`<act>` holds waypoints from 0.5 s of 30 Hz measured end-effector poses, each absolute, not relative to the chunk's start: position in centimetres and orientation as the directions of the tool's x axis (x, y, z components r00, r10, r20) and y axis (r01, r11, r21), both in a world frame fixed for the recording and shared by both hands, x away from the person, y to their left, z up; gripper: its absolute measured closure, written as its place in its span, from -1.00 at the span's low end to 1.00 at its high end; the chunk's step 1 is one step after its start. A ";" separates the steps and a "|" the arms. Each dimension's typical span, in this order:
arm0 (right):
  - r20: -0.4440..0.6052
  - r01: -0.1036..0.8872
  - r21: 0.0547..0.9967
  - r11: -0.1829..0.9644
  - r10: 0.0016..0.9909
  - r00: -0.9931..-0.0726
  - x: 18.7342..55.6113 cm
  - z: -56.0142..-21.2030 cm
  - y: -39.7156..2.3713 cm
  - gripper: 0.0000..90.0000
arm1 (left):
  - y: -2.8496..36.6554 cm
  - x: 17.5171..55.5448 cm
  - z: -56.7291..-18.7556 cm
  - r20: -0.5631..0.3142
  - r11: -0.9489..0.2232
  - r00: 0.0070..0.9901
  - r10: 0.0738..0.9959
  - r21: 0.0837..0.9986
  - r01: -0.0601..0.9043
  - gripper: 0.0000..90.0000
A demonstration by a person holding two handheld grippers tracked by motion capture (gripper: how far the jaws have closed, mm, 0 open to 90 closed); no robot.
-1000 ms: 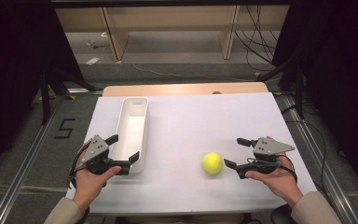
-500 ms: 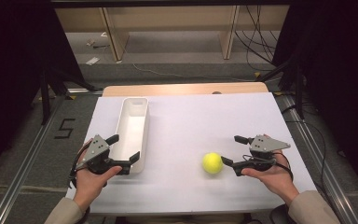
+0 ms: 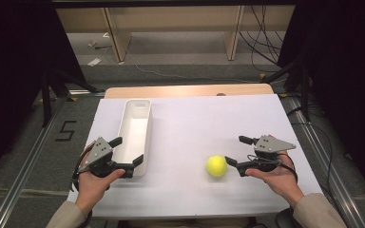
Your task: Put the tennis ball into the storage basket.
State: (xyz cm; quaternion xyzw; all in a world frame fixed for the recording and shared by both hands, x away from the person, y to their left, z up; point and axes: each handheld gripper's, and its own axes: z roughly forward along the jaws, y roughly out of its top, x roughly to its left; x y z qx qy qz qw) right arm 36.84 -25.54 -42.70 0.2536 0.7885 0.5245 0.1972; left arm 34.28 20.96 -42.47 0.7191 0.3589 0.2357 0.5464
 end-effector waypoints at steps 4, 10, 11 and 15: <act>-0.043 0.198 0.925 0.324 0.608 -0.793 37.1 -42.7 -25.4 -0.75 | 20.9 34.3 -42.5 -0.054 -0.146 0.633 0.773 0.955 0.259 -1.00; -0.048 0.198 0.919 0.342 0.594 -0.803 37.4 -43.0 -24.6 -0.75 | 20.9 34.3 -42.5 -0.052 -0.147 0.633 0.772 0.955 0.258 -1.00; -0.049 0.198 0.917 0.346 0.592 -0.804 37.5 -43.0 -24.5 -0.75 | 20.9 34.3 -42.5 -0.052 -0.146 0.632 0.773 0.955 0.258 -1.00; -0.054 0.199 0.909 0.366 0.579 -0.813 37.9 -43.2 -23.8 -0.75 | 20.9 34.3 -42.5 -0.053 -0.145 0.632 0.773 0.955 0.258 -1.00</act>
